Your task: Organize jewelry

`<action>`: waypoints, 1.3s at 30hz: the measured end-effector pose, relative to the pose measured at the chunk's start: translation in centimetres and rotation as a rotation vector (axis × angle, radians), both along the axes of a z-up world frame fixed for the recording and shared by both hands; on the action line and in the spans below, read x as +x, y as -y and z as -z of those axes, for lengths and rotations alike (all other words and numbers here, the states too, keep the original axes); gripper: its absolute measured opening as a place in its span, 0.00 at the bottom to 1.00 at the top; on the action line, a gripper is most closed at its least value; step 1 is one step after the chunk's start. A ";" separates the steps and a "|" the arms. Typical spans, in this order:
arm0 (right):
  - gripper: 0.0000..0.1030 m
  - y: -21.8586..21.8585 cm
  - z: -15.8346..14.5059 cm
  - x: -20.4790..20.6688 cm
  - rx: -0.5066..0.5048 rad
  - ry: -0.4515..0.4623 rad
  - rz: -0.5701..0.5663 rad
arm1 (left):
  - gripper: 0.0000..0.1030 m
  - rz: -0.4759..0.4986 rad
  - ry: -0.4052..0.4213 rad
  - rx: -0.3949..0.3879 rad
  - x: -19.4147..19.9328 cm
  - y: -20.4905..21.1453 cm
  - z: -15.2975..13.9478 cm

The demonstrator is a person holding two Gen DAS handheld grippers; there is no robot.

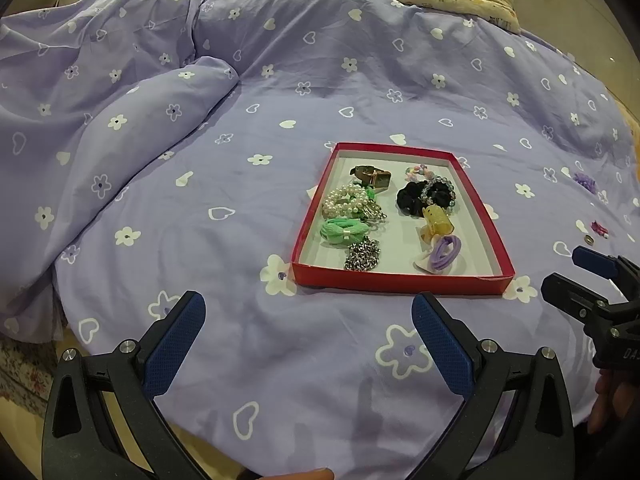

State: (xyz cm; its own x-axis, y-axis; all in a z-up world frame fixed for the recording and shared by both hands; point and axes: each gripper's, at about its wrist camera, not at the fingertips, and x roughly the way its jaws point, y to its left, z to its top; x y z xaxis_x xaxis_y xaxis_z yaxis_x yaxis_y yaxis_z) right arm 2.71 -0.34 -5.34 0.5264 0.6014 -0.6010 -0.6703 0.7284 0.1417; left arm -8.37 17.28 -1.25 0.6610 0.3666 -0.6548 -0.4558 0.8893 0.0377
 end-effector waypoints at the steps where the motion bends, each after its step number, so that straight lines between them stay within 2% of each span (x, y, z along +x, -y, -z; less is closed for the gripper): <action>1: 1.00 -0.1 0.0 0.0 -0.001 -0.001 -0.001 | 1.00 0.002 0.002 -0.001 0.0 0.0 0.0; 39: 1.00 -0.4 -0.1 -0.2 0.004 -0.007 -0.015 | 1.00 0.022 -0.010 -0.008 0.6 -0.3 0.1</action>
State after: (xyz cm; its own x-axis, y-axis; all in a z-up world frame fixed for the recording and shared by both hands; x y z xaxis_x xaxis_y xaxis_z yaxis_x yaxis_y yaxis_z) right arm 2.55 0.06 -5.19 0.5131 0.6115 -0.6023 -0.6803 0.7176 0.1489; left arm -7.77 17.54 -1.40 0.6624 0.3470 -0.6640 -0.4363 0.8991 0.0348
